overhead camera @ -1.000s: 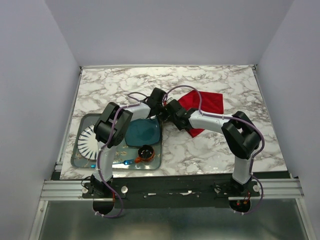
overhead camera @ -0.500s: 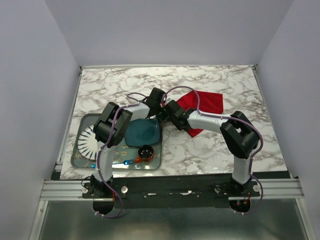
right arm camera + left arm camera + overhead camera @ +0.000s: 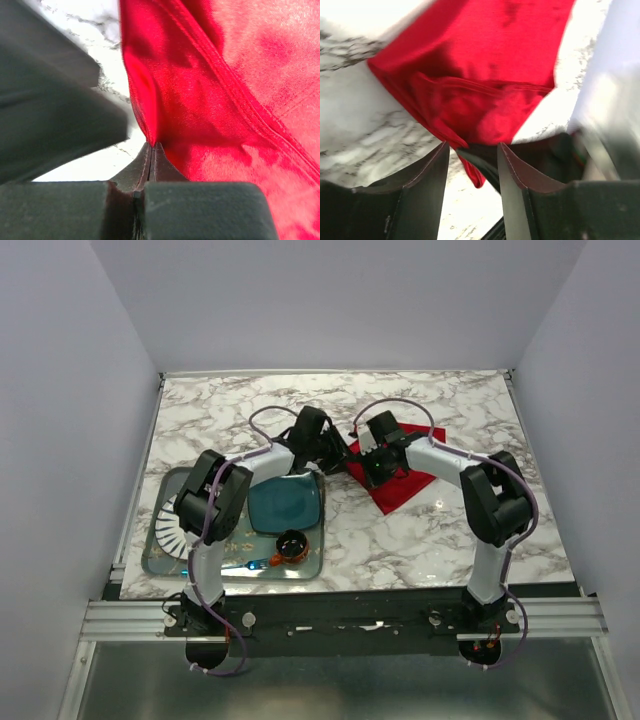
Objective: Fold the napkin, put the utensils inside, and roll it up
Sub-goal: Roll the napkin with the utensil
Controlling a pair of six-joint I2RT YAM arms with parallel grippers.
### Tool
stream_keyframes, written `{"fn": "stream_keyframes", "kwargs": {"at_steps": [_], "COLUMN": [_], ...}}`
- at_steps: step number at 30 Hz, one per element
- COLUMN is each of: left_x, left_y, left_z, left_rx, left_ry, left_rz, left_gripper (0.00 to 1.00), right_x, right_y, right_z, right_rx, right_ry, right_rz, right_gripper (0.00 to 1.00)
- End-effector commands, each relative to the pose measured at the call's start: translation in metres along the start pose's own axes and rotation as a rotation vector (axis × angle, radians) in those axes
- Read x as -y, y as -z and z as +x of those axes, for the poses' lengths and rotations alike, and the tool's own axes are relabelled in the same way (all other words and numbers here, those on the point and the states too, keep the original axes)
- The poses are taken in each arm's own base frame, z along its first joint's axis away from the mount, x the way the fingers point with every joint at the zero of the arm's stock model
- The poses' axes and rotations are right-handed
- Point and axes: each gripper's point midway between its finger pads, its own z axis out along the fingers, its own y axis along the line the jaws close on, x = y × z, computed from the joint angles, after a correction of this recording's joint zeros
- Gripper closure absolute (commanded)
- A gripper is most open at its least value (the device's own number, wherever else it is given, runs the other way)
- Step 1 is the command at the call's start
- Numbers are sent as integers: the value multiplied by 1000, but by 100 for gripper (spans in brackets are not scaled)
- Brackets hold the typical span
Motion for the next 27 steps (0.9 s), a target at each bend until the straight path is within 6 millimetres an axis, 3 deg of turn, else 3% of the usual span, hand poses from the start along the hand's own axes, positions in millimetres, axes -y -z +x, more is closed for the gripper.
{"fn": "stream_keyframes", "kwargs": {"at_steps": [1,6,12,16,23,27], "left_x": [27,25,19,10,3,13], "left_y": [28,32,21,7,-19,-27], "left_z": [-12,1,14,14,13,9], "left_rx": [97,75,74,71,39,36], "left_ry": [-167,-236,-257,-231,-164,-152], "left_rz": [51,-5,-103,-184,-196,-181], "left_gripper": [47,41,36,25,24,26], "right_x": [-16,-1,17,30,52,58], "right_y": [5,5,9,7,-3,-9], "right_z": [0,-5,-5,3,19,23], "right_rx": [-21,-7,-2,-37,-127,-154], "right_ry": [-112,-232,-395,-463,-482,-492], "right_rz": [-314,-468,-597,-597,-472,-436], "right_gripper": [100,99,99,99,100,99]}}
